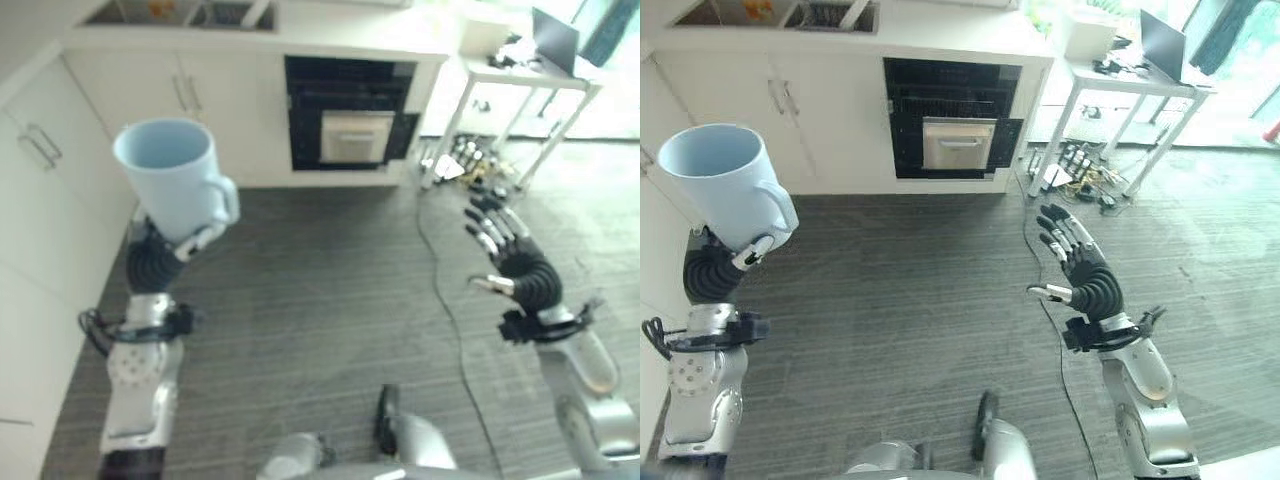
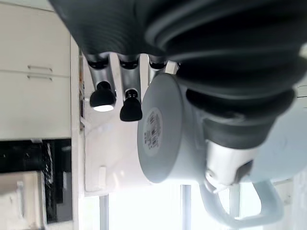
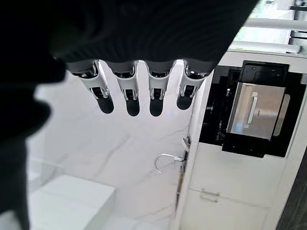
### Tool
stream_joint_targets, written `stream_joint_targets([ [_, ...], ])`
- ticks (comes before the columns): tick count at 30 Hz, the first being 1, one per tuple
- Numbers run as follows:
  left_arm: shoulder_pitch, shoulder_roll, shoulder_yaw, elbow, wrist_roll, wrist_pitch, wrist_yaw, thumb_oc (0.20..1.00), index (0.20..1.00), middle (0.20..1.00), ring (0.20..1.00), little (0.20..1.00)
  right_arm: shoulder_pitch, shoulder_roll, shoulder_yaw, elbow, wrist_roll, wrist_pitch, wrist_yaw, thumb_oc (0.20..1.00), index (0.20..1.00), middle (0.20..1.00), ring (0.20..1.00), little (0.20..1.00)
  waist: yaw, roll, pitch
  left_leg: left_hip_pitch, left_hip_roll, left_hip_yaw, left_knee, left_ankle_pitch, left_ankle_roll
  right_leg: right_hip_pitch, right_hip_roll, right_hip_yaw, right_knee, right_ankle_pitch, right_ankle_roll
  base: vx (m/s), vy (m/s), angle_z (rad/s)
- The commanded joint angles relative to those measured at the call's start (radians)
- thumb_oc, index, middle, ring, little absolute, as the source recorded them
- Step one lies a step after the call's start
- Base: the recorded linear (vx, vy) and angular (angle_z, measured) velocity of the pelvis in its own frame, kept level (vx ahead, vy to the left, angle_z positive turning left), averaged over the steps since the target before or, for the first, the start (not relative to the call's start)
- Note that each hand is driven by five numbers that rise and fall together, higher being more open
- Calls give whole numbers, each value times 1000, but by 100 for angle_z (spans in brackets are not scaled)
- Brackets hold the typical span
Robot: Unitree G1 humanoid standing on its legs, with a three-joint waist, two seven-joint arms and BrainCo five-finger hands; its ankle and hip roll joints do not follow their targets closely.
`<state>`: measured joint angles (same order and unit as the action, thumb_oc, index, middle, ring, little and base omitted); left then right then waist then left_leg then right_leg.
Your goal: Place the dishes in the dishwasher.
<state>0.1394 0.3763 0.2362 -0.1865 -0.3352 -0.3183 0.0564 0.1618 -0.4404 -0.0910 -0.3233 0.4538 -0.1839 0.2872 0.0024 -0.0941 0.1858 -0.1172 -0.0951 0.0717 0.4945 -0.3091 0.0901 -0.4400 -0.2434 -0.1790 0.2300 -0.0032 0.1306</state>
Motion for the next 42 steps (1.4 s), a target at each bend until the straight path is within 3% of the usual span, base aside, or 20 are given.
stream_joint_targets([
  [1,-8,56,-38,-148,8,-73,13,200,200,200,200,200,-45,-9,-42,-54,56,-61,6,1000,1000,1000,1000,1000,-33,49,-2,102,31,-131,-194,23,-58,108,72,76,70,29,57,231,-247,45],
  [5,-1,59,-39,-150,-6,-83,28,200,200,200,200,200,-62,-18,-15,-55,45,-56,-30,1000,1000,1000,1000,1000,-39,39,-33,143,29,-138,-194,-6,-68,127,77,100,70,14,63,231,-397,30],
  [7,-2,62,-40,-151,-4,-86,31,200,200,200,200,200,-77,-25,-13,-57,54,-53,-40,1000,1000,1000,1000,1000,-43,41,-46,179,36,-147,-194,-21,-79,143,91,98,70,11,50,202,-439,-11],
  [8,-1,60,-38,-158,-5,-101,38,200,200,200,200,200,-96,-34,-12,-55,70,-50,-41,1000,1000,1000,1000,1000,-47,57,-61,215,64,-151,-194,-27,-105,171,119,78,70,-14,19,154,-403,-40],
  [9,-4,59,-38,-160,-4,-103,41,200,200,200,200,200,-100,-34,-10,-54,65,-52,-44,1000,1000,1000,1000,1000,-47,60,-63,219,70,-148,-194,-25,-111,180,127,74,70,-23,12,149,-434,-50],
  [11,-11,53,-42,-160,-1,-112,45,200,200,200,200,200,-105,-33,-9,-54,67,-53,-47,1000,1000,1000,1000,1000,-50,66,-68,230,84,-139,-194,-5,-126,200,144,68,70,-45,-5,77,-260,-34],
  [13,-31,45,-50,-143,-5,-127,38,200,200,200,200,200,-108,-33,-19,-47,71,-62,-43,1000,1000,1000,1000,1000,-53,72,-73,239,93,-122,-194,80,-149,226,160,61,70,-74,-25,62,-255,-8],
  [15,-50,43,-60,-134,10,-138,46,200,200,200,200,200,-112,-30,-30,-36,64,-78,-52,1000,1000,1000,1000,1000,-51,65,-68,229,105,-67,-194,125,-159,259,148,28,70,-91,-36,12,-213,12],
  [17,-64,41,-56,-126,-9,-141,38,200,200,200,200,200,-117,-23,-39,-23,69,-91,-60,1000,1000,1000,1000,1000,-48,62,-66,219,107,-9,-194,103,-156,276,123,-30,70,-97,-35,-27,-161,28],
  [19,-72,50,-46,-107,32,-151,54,200,200,200,200,200,-132,-6,-35,-17,68,-93,-80,1000,1000,1000,1000,1000,-48,78,-68,213,110,33,-194,55,-154,278,100,-107,70,-86,-27,-51,-145,40],
  [22,-66,66,-14,-96,65,-176,72,200,200,200,200,200,-166,18,-21,8,53,-120,-102,1000,1000,1000,1000,1000,-39,101,-66,206,122,24,-194,5,-149,266,90,-151,70,-66,-17,-61,-142,39],
  [24,-55,73,20,-84,53,-188,77,200,200,200,200,200,-198,35,-12,30,66,-139,-113,1000,1000,1000,1000,1000,-20,115,-67,173,142,-1,-194,13,-158,274,86,-169,70,-69,-11,-69,-119,0],
  [27,-57,87,32,-69,48,-208,115,200,200,200,200,200,-232,40,7,50,73,-144,-117,1000,1000,1000,1000,1000,3,131,-67,104,176,-16,-194,79,-184,318,92,-156,70,-114,-13,-63,-4,-41],
  [29,-70,84,30,-64,58,-240,160,200,200,200,200,200,-259,32,25,45,53,-137,-112,1000,1000,1000,1000,1000,26,155,-60,-5,242,5,-194,169,-215,374,100,-121,70,-189,-23,-41,164,-68],
  [31,-87,78,21,-52,69,-263,185,200,200,200,200,200,-283,18,42,45,42,-129,-127,1000,1000,1000,1000,1000,43,171,-54,-72,301,30,-194,207,-217,412,104,-119,70,-237,-41,54,176,-72],
  [33,-105,80,18,-38,67,-269,172,200,200,200,200,200,-267,14,33,39,50,-130,-124,1000,1000,1000,1000,1000,34,183,-53,-95,342,50,-194,223,-223,432,102,-136,70,-257,-50,135,155,-139],
  [37,-107,74,12,-31,37,-262,134,200,200,200,200,200,-234,20,9,26,35,-107,-122,1000,1000,1000,1000,1000,13,187,-55,-106,357,55,-194,232,-232,450,127,-115,70,-275,-58,202,154,-68],
  [38,-112,72,2,-21,25,-262,122,200,200,200,200,200,-229,12,-6,35,38,-100,-118,1000,1000,1000,1000,1000,3,183,-55,-100,352,41,-194,227,-231,453,148,-88,70,-280,-63,280,237,22],
  [42,-101,58,-7,-40,19,-247,106,200,200,200,200,200,-186,4,-49,21,58,-86,-84,1000,1000,1000,1000,1000,-2,155,-50,-80,330,22,-194,212,-225,462,158,-64,70,-274,-59,253,202,37],
])
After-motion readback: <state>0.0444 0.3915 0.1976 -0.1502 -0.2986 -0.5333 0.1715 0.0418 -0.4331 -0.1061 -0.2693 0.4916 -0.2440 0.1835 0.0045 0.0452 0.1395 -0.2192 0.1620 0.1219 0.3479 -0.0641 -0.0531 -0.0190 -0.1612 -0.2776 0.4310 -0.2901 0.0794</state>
